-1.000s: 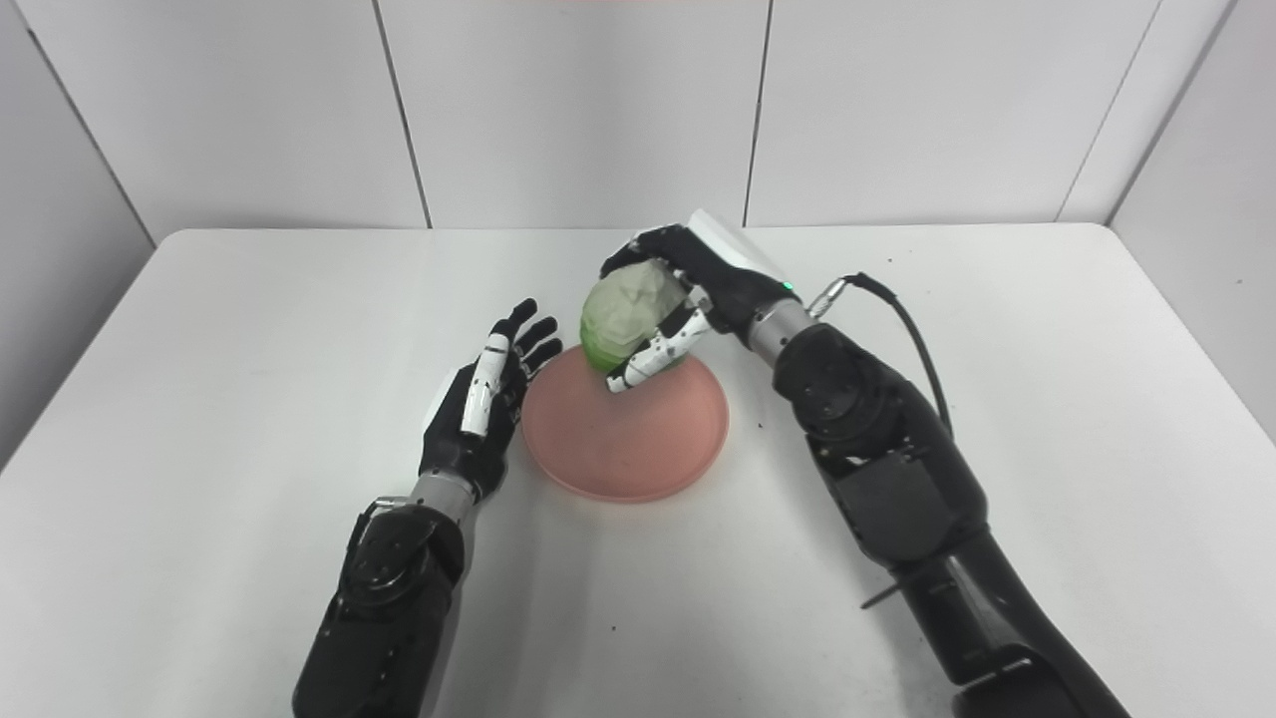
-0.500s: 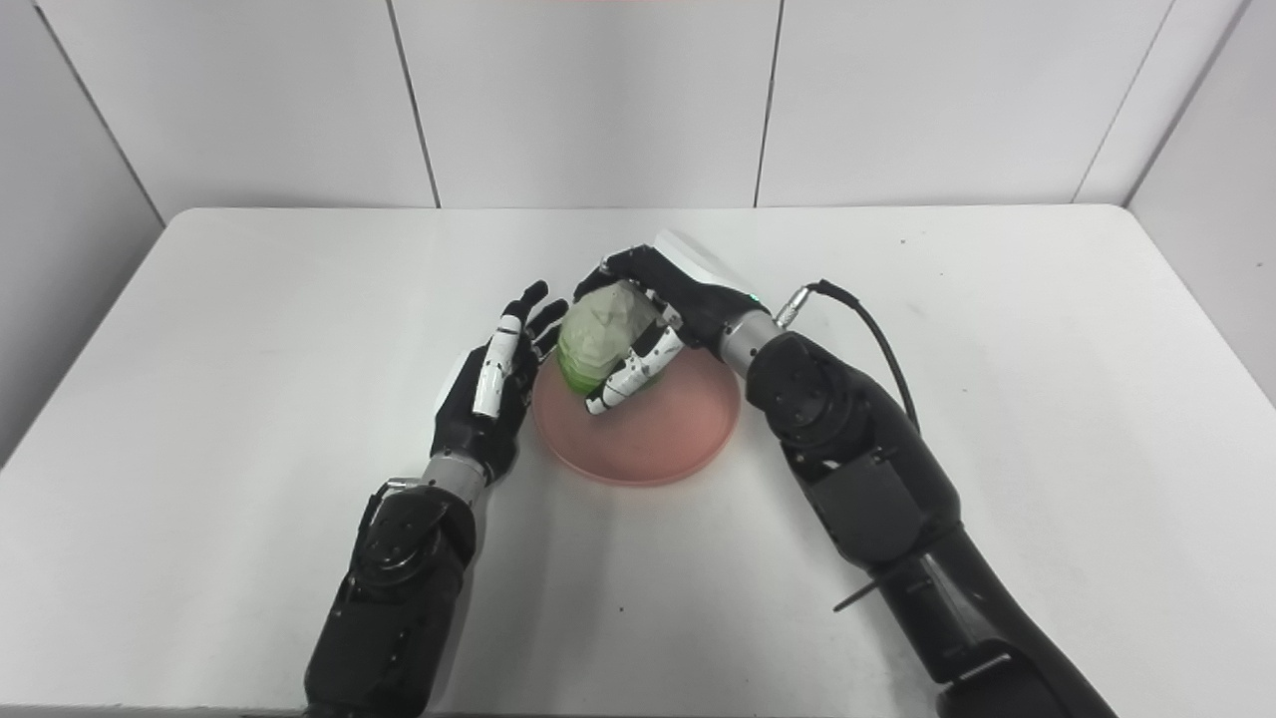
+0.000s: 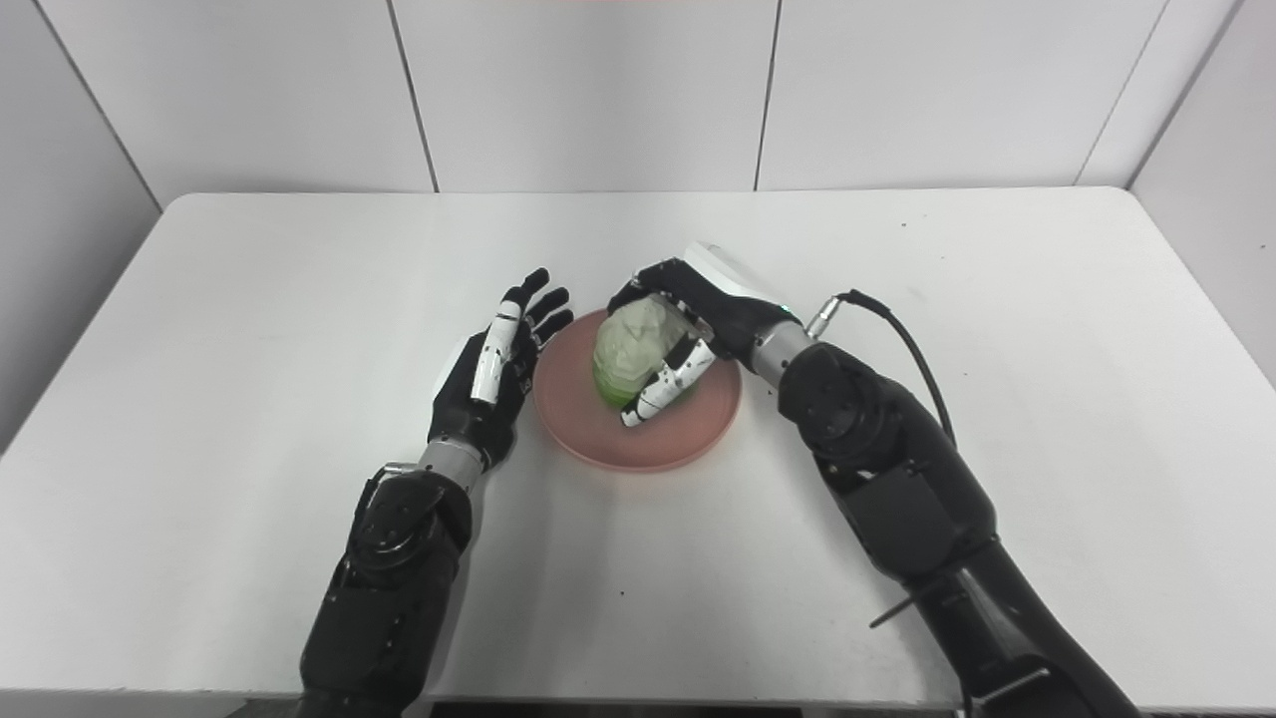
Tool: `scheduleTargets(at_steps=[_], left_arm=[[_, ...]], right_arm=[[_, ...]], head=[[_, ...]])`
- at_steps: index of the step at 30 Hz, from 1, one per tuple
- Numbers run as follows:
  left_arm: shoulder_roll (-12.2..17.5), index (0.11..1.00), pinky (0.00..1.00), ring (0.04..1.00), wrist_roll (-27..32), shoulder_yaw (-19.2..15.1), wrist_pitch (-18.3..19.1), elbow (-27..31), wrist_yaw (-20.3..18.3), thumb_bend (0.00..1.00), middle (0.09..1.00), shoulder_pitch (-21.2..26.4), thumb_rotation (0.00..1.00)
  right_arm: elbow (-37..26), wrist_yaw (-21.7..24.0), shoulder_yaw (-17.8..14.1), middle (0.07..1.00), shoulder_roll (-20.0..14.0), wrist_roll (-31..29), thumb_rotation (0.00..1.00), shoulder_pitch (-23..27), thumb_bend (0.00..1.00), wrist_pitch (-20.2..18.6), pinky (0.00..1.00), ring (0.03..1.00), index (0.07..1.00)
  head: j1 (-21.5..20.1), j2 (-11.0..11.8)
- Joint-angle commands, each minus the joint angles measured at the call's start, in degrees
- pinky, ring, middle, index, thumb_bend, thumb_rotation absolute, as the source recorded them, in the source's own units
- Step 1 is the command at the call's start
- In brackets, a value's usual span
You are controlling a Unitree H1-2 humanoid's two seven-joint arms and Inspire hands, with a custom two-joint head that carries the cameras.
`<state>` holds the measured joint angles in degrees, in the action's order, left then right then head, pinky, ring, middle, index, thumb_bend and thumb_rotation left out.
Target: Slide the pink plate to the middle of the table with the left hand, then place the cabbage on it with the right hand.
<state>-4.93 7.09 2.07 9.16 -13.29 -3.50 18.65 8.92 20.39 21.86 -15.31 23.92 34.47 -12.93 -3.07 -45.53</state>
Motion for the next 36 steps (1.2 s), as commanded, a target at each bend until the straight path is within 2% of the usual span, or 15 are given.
scheduleTargets(at_steps=[1, 11, 20, 27, 28, 30, 32, 36], left_arm=[[0.16, 0.926, 0.90, 0.909, 0.23, -0.25, 2.43, -0.52, -0.18, 0.43, 0.918, -0.95, 1.00], [-0.02, 0.931, 0.90, 0.911, 0.10, -0.30, 2.47, -0.60, -0.12, 0.43, 0.923, -0.85, 1.00], [0.15, 0.926, 0.90, 0.914, -0.03, -0.16, 1.84, -1.02, -0.40, 0.43, 0.922, -0.88, 1.00], [0.13, 0.924, 0.91, 0.913, 0.07, -0.20, 1.70, -1.19, -0.53, 0.43, 0.921, -0.92, 1.00], [0.13, 0.921, 0.90, 0.911, 0.05, -0.21, 1.65, -1.28, -0.54, 0.43, 0.920, -0.90, 1.00], [0.12, 0.922, 0.90, 0.910, -0.07, -0.20, 1.86, -1.28, -0.45, 0.44, 0.919, -0.87, 1.00], [0.08, 0.923, 0.90, 0.911, -0.17, -0.17, 1.99, -1.20, -0.37, 0.44, 0.919, -0.87, 1.00], [0.07, 0.926, 0.91, 0.912, -0.31, -0.07, 2.07, -1.17, -0.33, 0.44, 0.918, -0.83, 1.00]], right_arm=[[-1.75, -0.86, -0.74, 0.494, -0.47, 0.00, 0.00, 1.29, 0.52, 3.55, 0.41, 0.403, 0.510], [-0.34, -3.67, -0.47, 0.494, 0.65, 1.83, 0.00, -1.65, 0.52, 7.39, 0.42, 0.403, 0.514], [0.14, -4.80, -0.08, 0.490, 1.38, 3.26, 0.00, -3.39, 0.52, 8.46, 0.44, 0.411, 0.515], [-0.68, -4.37, 0.00, 0.503, 1.05, 3.79, 0.00, -3.55, 0.51, 8.27, 0.49, 0.416, 0.546], [-0.67, -4.20, 0.36, 0.649, 0.76, 4.29, 0.05, -3.29, 0.72, 8.49, 0.56, 0.577, 0.690], [-1.20, -3.21, 0.97, 0.794, 0.25, 5.10, 0.15, -2.80, 0.86, 7.90, 0.65, 0.732, 0.837], [-1.93, -2.30, 1.32, 0.887, -0.06, 5.73, 0.24, -2.53, 0.94, 7.01, 0.72, 0.820, 0.925], [-3.07, -1.37, 1.04, 0.938, -0.26, 6.06, 0.28, -2.58, 0.98, 6.77, 0.75, 0.866, 0.973]], head=[[0.07, -0.02], [0.01, -0.02], [-0.07, 0.32], [-0.07, 0.59], [-0.08, 0.59], [-0.09, 0.57], [-0.06, 0.58], [-0.02, 0.61]])
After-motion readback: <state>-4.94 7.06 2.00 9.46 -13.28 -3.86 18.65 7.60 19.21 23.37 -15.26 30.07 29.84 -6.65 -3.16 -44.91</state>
